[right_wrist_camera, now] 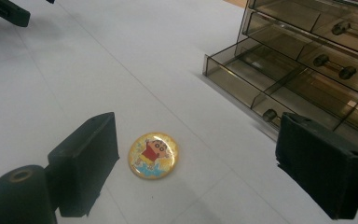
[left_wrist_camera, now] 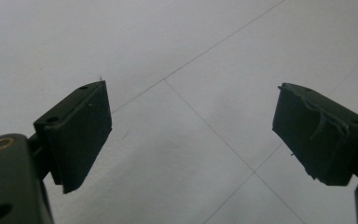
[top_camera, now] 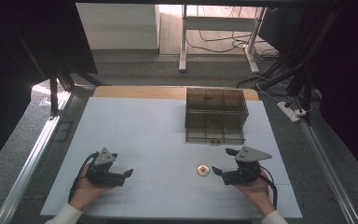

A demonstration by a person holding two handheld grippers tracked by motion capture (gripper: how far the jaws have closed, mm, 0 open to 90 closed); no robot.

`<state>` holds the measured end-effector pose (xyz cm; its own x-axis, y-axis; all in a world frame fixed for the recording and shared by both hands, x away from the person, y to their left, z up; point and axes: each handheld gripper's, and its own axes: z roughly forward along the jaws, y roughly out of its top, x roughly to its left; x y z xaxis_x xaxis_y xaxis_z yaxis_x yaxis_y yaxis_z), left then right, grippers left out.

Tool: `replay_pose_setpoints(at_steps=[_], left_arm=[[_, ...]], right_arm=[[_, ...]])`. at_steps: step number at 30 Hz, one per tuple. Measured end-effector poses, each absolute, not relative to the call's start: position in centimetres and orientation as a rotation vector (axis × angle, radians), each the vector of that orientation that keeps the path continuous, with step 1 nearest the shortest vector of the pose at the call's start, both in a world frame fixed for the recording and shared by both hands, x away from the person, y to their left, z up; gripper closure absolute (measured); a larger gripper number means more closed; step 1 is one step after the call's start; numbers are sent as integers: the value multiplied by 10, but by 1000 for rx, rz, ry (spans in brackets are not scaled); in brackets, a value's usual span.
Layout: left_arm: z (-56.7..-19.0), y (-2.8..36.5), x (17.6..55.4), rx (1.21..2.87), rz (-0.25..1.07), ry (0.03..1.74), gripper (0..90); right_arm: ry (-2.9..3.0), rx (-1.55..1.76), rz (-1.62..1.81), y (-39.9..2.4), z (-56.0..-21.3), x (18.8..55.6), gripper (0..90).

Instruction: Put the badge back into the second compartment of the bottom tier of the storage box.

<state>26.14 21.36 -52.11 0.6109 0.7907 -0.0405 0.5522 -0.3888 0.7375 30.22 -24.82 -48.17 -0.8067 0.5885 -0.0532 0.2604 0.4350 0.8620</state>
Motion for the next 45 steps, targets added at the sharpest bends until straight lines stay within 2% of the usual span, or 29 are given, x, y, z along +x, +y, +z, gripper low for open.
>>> replay_pose_setpoints(at_steps=[29, 45], left_arm=[[-523, 213, 261, 2110, 406, 1049, 118], [-525, 213, 261, 2121, 408, 1047, 118]], right_arm=[[2496, 675, 1206, -201, -487, 328, 145], [2655, 717, 1012, -186, -503, 337, 159]])
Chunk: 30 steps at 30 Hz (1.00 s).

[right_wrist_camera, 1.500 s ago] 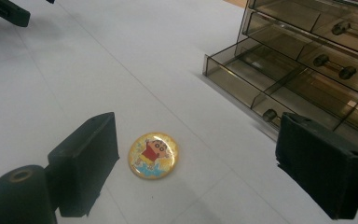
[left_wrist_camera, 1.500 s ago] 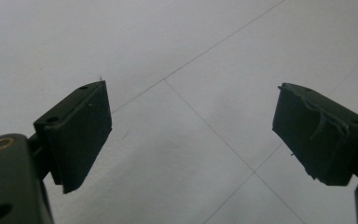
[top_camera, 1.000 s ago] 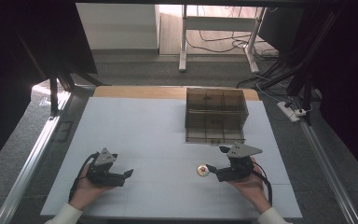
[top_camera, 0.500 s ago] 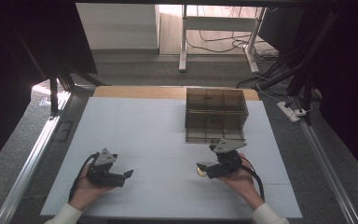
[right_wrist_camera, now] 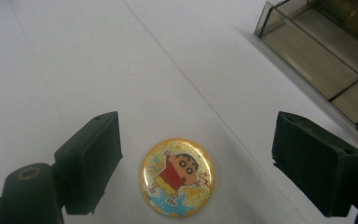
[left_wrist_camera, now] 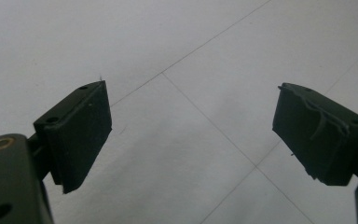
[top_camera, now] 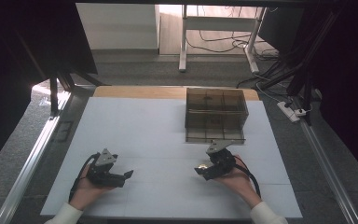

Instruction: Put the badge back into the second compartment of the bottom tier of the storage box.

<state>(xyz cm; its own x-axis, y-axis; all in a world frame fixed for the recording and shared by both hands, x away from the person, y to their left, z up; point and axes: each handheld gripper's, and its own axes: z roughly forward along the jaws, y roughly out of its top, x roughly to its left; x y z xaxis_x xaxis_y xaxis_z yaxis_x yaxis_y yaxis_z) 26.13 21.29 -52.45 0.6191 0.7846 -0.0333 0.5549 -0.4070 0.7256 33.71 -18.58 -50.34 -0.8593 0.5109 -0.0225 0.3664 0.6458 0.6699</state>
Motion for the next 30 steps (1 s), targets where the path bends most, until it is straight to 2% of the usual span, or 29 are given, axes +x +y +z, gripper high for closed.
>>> replay_pose_setpoints(at_steps=[6, 30], left_arm=[[-525, 213, 261, 2125, 410, 1045, 118], [-526, 213, 261, 2131, 410, 1042, 118]], right_arm=[[2695, 693, 951, -183, -506, 336, 208], [2766, 676, 823, -179, -514, 336, 303]])
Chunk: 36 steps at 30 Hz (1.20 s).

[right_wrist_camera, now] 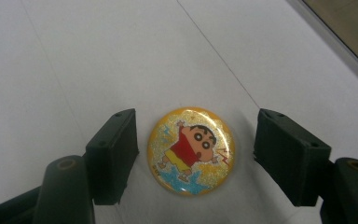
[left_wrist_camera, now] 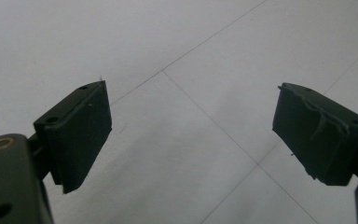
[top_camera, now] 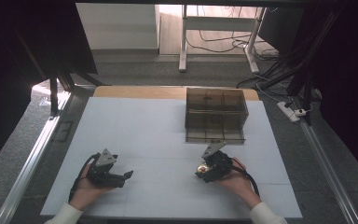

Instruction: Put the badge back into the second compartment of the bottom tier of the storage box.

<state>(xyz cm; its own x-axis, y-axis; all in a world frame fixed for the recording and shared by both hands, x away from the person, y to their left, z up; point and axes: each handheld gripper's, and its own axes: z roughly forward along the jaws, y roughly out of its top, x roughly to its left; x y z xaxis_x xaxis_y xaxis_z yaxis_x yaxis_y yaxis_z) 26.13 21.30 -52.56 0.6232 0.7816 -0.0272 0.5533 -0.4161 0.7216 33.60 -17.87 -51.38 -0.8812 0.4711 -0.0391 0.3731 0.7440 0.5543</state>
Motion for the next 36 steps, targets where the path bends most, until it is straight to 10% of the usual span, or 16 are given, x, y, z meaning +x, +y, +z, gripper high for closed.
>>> replay_pose_setpoints(at_steps=[14, 36], left_arm=[[-525, 213, 261, 2131, 412, 1038, 118], [-525, 213, 261, 2128, 413, 1040, 119]], right_arm=[[2776, 666, 812, -179, -513, 335, 464], [2737, 686, 843, -182, -507, 334, 471]])
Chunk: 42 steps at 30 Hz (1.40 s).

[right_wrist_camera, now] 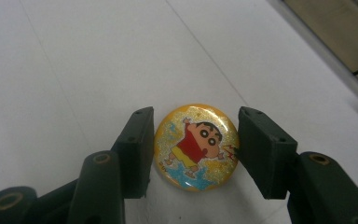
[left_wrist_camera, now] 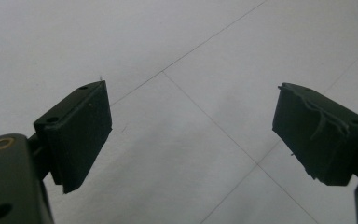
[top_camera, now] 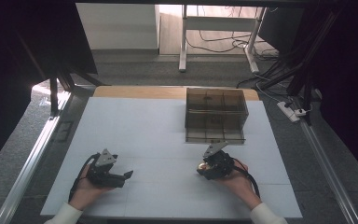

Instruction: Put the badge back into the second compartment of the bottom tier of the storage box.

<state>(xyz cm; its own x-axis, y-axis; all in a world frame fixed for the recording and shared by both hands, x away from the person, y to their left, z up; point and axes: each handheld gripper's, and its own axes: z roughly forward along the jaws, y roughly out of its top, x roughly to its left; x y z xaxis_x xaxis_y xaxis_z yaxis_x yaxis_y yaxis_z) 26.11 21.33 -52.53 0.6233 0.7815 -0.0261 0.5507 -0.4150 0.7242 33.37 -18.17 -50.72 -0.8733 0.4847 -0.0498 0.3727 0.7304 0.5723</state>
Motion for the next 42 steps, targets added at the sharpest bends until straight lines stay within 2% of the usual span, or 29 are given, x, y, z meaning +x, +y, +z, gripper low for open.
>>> replay_pose_setpoints(at_steps=[42], left_arm=[[-525, 213, 261, 2130, 414, 1040, 119]], right_arm=[[2518, 721, 1207, -206, -460, 327, 472]])
